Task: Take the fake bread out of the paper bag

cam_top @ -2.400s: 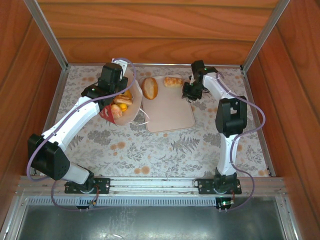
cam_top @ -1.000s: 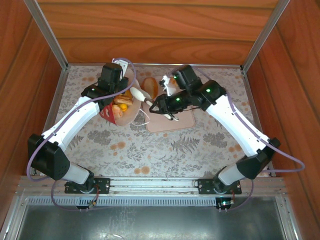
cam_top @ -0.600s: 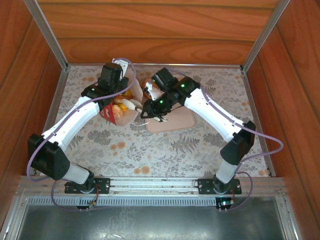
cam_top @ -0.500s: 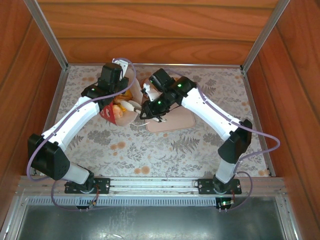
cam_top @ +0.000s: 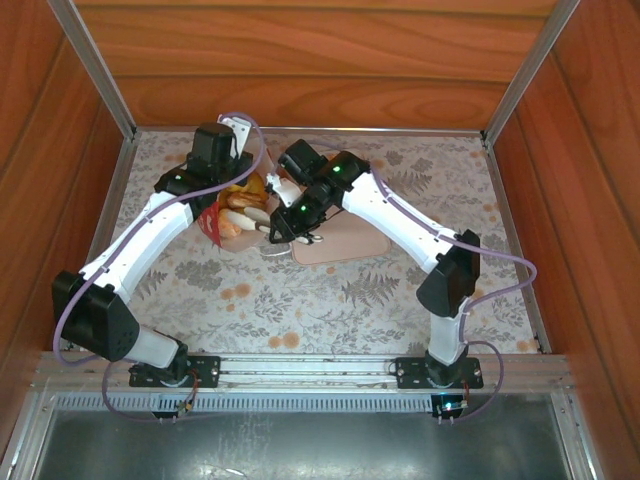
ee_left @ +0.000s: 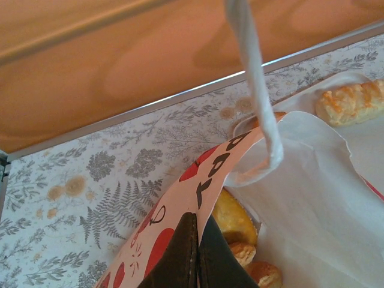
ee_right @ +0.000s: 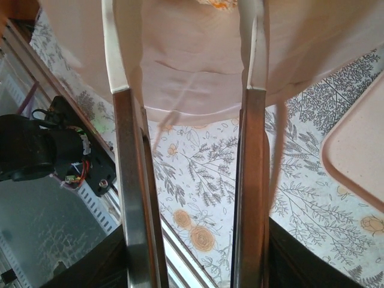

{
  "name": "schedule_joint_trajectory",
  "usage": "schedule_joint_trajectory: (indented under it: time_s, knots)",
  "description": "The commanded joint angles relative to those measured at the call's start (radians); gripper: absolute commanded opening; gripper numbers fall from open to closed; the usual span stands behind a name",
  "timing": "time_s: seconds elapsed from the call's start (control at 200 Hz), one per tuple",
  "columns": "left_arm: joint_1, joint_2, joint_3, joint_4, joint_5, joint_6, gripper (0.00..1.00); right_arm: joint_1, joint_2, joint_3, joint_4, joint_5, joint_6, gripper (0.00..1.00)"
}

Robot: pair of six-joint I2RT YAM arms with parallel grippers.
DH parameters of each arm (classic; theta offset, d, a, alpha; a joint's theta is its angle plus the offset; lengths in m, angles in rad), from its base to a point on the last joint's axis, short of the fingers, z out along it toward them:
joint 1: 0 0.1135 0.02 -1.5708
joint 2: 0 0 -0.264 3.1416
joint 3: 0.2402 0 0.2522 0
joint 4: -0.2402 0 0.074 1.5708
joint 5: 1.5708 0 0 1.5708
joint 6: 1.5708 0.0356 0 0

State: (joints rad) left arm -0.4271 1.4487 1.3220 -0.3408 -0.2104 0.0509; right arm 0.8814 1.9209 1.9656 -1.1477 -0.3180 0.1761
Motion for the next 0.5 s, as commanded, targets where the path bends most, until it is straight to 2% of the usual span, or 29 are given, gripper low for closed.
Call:
schedule_joint_trajectory:
  time_s: [0.0, 0.495]
  knots:
    - [0.005, -0.035, -0.008, 0.021, 0.026, -0.013, 0.0, 0.011, 0.021, 0.045, -0.032, 0.025, -0.027, 0.5]
    - [0.005, -0.032, -0.012, 0.025, 0.036, -0.026, 0.0, 0.029, 0.105, 0.117, -0.028, -0.019, -0.045, 0.51]
